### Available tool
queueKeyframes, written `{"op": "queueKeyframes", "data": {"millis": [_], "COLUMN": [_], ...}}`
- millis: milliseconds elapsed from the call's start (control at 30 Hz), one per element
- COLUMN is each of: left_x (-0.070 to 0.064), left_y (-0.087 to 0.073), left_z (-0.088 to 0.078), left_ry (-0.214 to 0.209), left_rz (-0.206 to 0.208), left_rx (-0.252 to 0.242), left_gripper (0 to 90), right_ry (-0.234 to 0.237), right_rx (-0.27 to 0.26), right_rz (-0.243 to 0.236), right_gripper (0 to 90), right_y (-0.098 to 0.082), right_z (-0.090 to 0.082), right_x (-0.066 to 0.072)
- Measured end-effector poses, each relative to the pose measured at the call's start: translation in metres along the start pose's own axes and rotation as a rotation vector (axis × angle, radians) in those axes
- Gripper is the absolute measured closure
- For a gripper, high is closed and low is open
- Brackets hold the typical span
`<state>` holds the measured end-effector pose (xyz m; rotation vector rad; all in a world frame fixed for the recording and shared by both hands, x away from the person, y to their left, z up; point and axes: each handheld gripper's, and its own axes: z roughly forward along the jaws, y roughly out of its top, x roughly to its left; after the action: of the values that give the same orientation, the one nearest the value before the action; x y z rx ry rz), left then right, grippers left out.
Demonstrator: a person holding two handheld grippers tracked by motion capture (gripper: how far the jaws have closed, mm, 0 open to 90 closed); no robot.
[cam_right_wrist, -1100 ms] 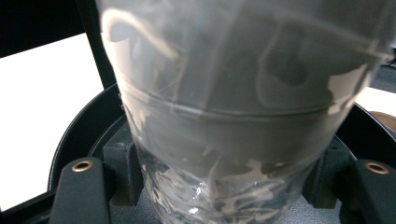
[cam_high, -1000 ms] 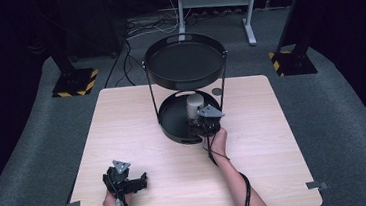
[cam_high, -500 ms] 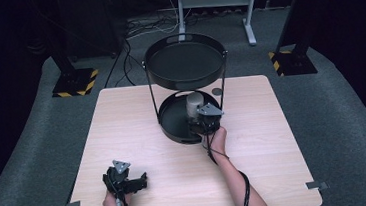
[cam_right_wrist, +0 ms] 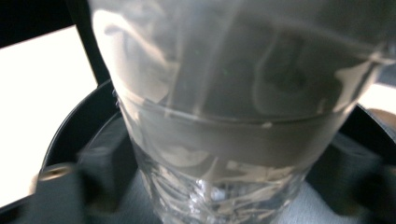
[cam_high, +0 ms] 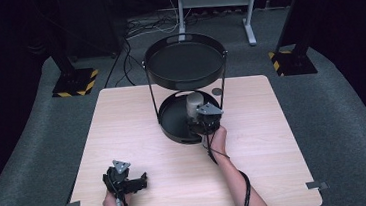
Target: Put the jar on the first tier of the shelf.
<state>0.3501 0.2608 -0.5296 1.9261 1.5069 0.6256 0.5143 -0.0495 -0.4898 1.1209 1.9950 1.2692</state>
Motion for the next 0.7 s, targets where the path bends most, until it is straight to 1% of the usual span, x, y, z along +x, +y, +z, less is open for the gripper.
{"op": "queueKeyframes", "data": {"millis": [33,100,133,200,233,300,333,367,500,533,600,700], "left_x": [0.000,0.000,0.000,0.000,0.000,0.000,0.000,0.000,0.000,0.000,0.000,0.000], "left_y": [0.000,0.000,0.000,0.000,0.000,0.000,0.000,0.000,0.000,0.000,0.000,0.000], "left_z": [0.000,0.000,0.000,0.000,0.000,0.000,0.000,0.000,0.000,0.000,0.000,0.000], "left_ry": [0.000,0.000,0.001,0.001,0.001,0.003,0.002,0.002,0.002,0.002,0.001,0.001], "left_rz": [0.000,0.000,0.001,0.001,0.001,0.002,0.001,0.001,0.001,0.001,0.001,0.001], "left_rx": [0.000,0.000,0.000,0.000,-0.001,-0.001,-0.001,-0.001,-0.001,0.000,0.000,0.000], "left_gripper": [0.3,0.3,0.3,0.3,0.3,0.3,0.3,0.3,0.3,0.3,0.3,0.3], "right_ry": [0.006,0.020,0.028,0.043,0.047,0.058,0.060,0.068,0.066,0.059,0.053,0.031], "right_rx": [0.024,0.050,0.056,0.074,0.075,0.098,0.100,0.110,0.121,0.120,0.136,0.148], "right_rz": [0.001,0.004,0.012,0.011,0.006,-0.005,-0.007,-0.008,-0.005,-0.007,-0.005,0.013], "right_gripper": [8.3,2.8,2.1,0.0,0.0,0.0,0.0,0.0,0.1,0.1,0.0,0.0], "right_y": [0.002,0.004,0.005,0.005,0.005,0.003,0.001,-0.001,-0.014,-0.018,-0.028,-0.045], "right_z": [-0.002,-0.009,-0.014,-0.025,-0.032,-0.045,-0.053,-0.060,-0.087,-0.094,-0.107,-0.126], "right_x": [0.000,-0.002,-0.003,-0.005,-0.005,-0.006,-0.007,-0.007,-0.013,-0.014,-0.018,-0.024]}}
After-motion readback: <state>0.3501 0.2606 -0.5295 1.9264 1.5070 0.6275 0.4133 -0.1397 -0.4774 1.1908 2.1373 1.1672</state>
